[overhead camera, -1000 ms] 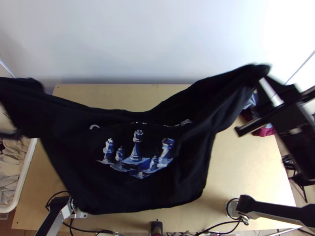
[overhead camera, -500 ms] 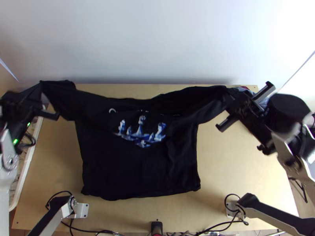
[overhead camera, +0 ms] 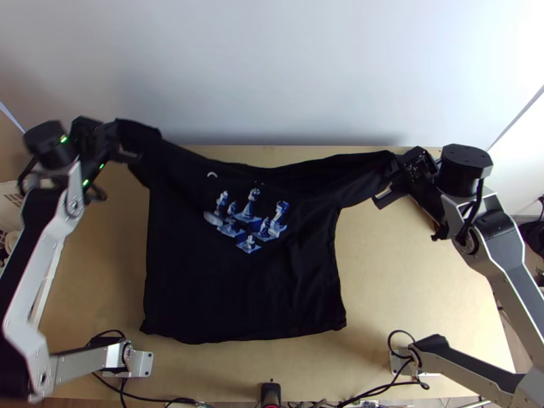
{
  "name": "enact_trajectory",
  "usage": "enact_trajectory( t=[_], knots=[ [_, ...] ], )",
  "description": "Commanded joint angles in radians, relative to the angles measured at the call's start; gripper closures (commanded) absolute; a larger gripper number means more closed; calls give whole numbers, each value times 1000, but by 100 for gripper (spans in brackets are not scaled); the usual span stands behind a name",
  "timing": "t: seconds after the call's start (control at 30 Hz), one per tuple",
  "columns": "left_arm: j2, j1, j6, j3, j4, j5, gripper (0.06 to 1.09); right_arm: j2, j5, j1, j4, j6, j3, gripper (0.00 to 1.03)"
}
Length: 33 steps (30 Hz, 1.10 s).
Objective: Fold the t-shirt
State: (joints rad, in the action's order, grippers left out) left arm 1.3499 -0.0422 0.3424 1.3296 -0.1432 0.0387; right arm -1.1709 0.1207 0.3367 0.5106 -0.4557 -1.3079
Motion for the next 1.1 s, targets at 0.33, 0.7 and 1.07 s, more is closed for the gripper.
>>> enact_trajectory(
  t=[0.33,0.7,1.07],
  knots=[
    [637,174,-63,623,86,-53,105,-67,17,-61,-21,54,18,100],
    [962,291,-39,965,128,-80,105,-124,22,-120,-26,72,-24,100],
    [937,303,-126,933,-81,-82,15,-148,22,-119,-24,94,-48,100]
  ],
)
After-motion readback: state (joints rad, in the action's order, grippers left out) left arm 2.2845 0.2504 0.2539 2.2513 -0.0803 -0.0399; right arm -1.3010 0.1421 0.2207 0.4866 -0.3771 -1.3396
